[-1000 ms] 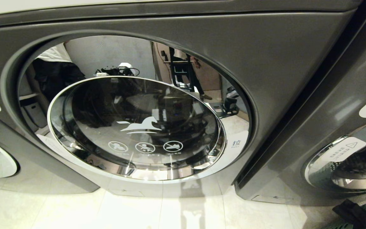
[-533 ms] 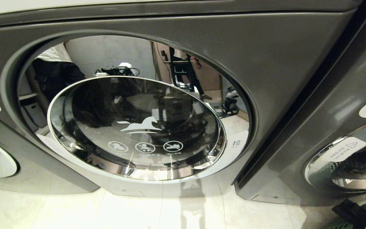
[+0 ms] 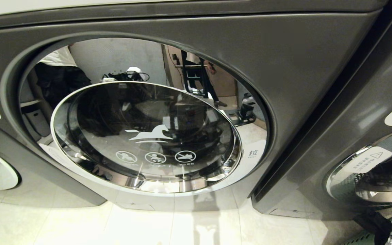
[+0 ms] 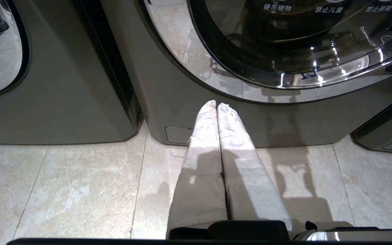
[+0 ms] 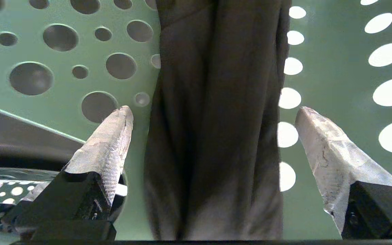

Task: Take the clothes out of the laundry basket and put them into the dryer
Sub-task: Take the clothes out of the basket

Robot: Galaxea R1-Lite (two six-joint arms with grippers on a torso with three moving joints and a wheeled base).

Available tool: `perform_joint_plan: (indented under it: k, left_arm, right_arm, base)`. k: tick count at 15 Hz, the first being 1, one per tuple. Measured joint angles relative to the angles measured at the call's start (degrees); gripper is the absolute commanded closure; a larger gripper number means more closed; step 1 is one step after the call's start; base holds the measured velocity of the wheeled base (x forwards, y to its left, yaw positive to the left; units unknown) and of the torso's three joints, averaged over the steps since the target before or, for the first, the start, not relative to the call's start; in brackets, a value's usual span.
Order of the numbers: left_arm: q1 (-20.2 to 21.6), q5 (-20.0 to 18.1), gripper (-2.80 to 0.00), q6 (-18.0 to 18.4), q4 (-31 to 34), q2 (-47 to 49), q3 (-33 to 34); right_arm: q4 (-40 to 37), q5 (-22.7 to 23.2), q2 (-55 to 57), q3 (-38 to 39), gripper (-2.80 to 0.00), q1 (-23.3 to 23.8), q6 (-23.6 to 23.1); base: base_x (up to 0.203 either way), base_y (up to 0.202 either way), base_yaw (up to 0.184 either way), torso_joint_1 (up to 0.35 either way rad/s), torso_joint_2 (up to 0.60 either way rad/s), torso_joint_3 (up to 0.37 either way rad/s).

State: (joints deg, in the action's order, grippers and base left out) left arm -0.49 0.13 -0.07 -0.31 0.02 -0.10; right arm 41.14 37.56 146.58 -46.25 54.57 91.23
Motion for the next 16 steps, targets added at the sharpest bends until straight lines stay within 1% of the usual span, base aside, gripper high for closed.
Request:
perform_joint_plan:
  k: [1,9,11,13,15,16]
  left_arm:
    - [0.0,0.0,0.00,0.0,0.0,0.0,0.0]
    - [0.0,0.0,0.00,0.0,0.0,0.0,0.0]
    - [0.0,0.0,0.00,0.0,0.0,0.0,0.0]
    - [0.0,0.0,0.00,0.0,0.0,0.0,0.0]
    - [0.0,0.0,0.00,0.0,0.0,0.0,0.0]
    - [0.0,0.0,0.00,0.0,0.0,0.0,0.0]
  right_arm:
    - [0.0,0.0,0.2,-0.1,0.00,-0.3,0.0]
    - [-0.4,0.4,0.7,0.2,0.00,-1.0,0.0]
    - [-0.6,0.2,0.1,1.0,0.00,-0.8,0.0]
    - [-1.2,-0.1,-2.2,3.4,0.00,-0.1,-0.3]
    - [-3.3,-0.3,-6.2,6.4,0.00,0.9,-2.1]
    - [-5.6,-0.3,-8.8,7.8,0.00,1.5,-4.2]
  base:
    - [0.000,0.000,0.000,0.000,0.00,0.000]
    - [0.000,0.000,0.000,0.000,0.00,0.000]
    - [0.000,0.000,0.000,0.000,0.00,0.000]
    - [0.000,0.000,0.000,0.000,0.00,0.000]
    - [0.000,0.000,0.000,0.000,0.00,0.000]
    - [0.000,0.000,0.000,0.000,0.00,0.000]
